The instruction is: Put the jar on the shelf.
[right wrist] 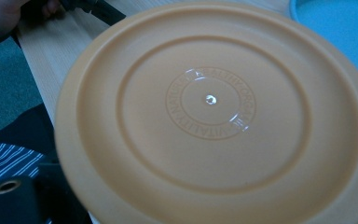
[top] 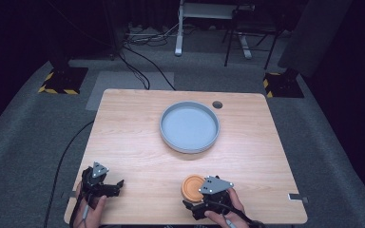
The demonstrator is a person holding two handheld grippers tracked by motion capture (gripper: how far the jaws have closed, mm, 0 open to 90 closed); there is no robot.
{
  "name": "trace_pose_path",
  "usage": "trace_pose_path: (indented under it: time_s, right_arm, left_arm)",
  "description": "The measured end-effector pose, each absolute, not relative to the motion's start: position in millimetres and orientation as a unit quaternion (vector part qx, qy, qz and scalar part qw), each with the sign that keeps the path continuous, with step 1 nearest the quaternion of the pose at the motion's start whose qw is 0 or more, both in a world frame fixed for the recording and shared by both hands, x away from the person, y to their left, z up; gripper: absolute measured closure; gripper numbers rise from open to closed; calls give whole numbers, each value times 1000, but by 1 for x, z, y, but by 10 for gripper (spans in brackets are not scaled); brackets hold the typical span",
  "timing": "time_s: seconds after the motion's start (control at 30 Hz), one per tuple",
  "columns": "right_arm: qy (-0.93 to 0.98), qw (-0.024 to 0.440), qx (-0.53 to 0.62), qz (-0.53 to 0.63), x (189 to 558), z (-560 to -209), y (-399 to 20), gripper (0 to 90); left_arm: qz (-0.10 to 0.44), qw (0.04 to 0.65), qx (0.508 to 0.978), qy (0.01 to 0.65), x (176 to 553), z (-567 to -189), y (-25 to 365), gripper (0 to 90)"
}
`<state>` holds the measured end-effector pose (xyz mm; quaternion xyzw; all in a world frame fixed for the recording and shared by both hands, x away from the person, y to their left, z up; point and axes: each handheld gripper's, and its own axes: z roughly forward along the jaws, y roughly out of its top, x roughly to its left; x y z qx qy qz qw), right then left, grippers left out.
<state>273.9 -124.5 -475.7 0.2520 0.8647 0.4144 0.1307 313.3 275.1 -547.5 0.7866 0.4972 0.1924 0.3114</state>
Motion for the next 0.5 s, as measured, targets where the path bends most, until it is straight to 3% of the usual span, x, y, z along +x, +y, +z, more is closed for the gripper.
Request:
trace_pose_path:
  time_s: [0.5]
  right_arm:
    - [861, 139, 249, 422, 284, -455, -130, 100]
  left_arm:
    - [193, 311, 786, 497, 313, -548, 275, 5]
